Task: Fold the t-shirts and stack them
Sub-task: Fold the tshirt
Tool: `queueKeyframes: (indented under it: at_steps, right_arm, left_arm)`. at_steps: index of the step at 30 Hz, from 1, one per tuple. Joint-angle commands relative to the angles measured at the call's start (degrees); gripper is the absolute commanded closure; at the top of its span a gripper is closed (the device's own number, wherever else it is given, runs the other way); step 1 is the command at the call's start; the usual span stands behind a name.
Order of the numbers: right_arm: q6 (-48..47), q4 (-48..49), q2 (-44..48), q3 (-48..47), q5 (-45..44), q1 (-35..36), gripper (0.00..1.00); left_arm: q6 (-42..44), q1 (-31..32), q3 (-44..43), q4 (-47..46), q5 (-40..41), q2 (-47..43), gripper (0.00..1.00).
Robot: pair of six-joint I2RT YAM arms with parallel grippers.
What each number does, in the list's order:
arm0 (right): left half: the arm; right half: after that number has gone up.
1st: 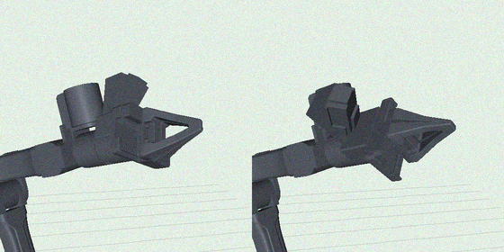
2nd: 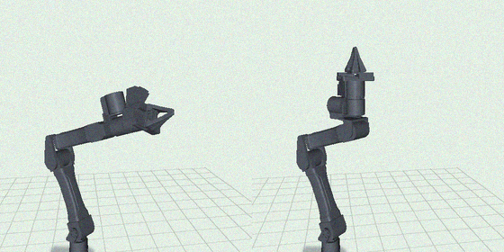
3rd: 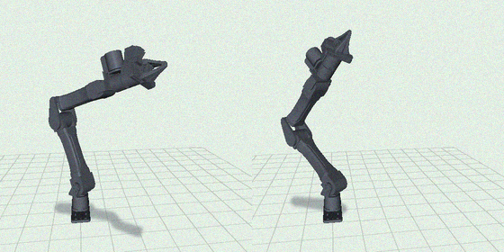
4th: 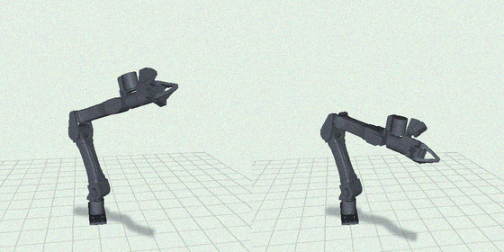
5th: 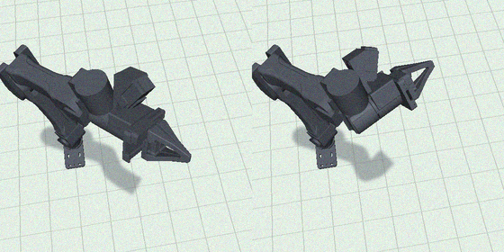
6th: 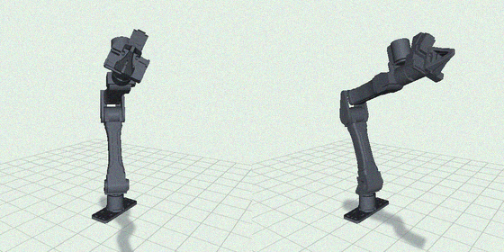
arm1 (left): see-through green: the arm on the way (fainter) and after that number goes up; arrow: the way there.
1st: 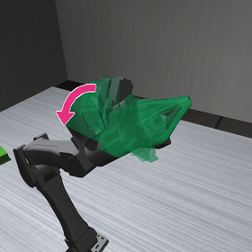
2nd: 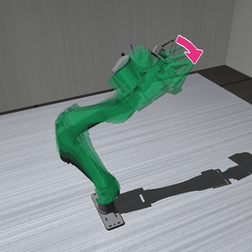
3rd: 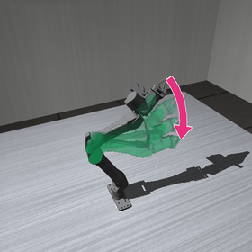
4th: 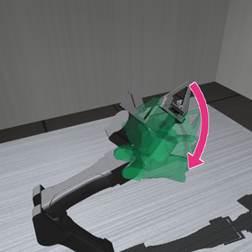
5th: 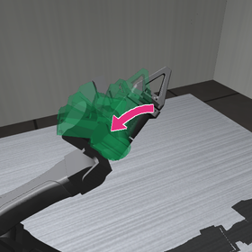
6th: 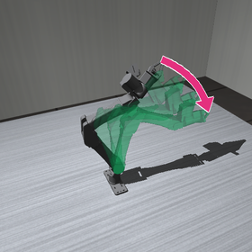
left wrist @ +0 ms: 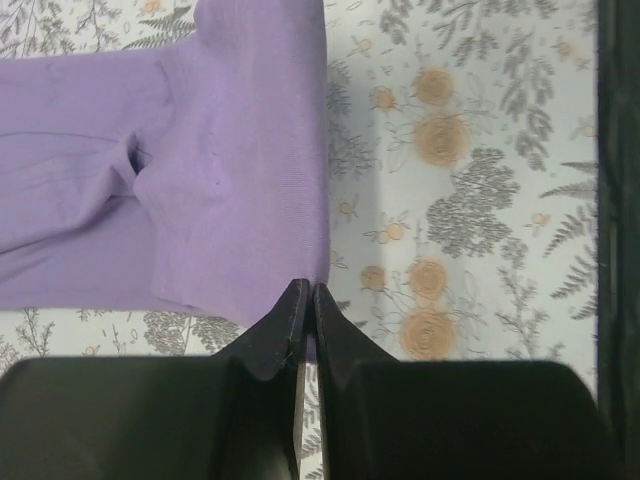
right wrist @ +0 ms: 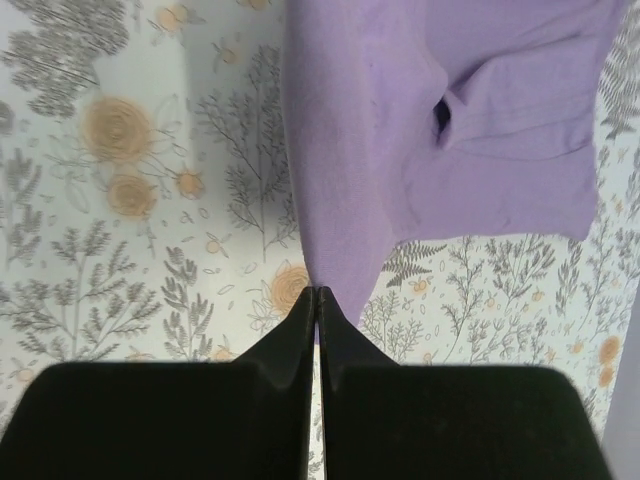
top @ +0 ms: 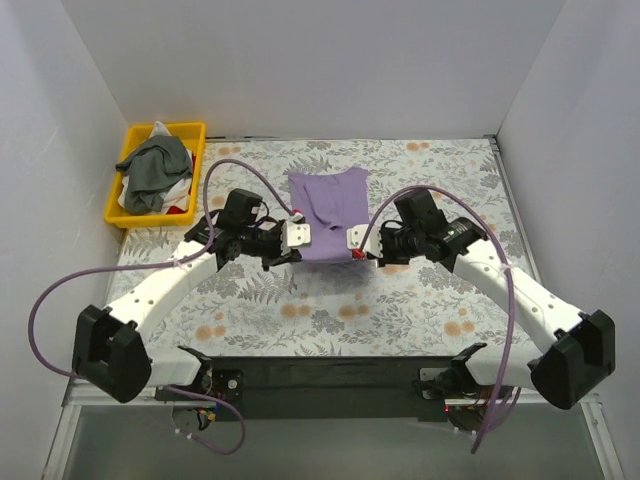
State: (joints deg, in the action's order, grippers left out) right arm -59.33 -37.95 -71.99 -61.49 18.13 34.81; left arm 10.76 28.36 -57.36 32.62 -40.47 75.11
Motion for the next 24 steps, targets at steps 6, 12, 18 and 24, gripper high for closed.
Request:
queueKeyframes:
  at_steps: [6, 12, 18, 24]
  right_arm:
    - [3.4, -11.4, 7.3, -6.8, 1.2, 5.3, 0.99]
    - [-1.6, -10.8, -0.2, -10.7, 2.1, 2.2, 0.99]
    - [-7.9, -9.1, -10.4, -17.4, 4.7, -4.3, 0.99]
    - [-12.0, -8.5, -23.4, -26.0, 6.6, -9.1, 0.99]
  left_arm:
    - [-3.9, 0.2, -3.3, 11.7, -2.5, -11.9, 1.00]
    - [-7.0, -3.5, -6.8, 6.3, -1.0, -6.8, 1.00]
    - [-5.3, -8.7, -12.2, 0.5, -2.1, 4.1, 1.00]
    - [-5.3, -11.4, -16.1, -7.7, -1.5, 15.4, 1.00]
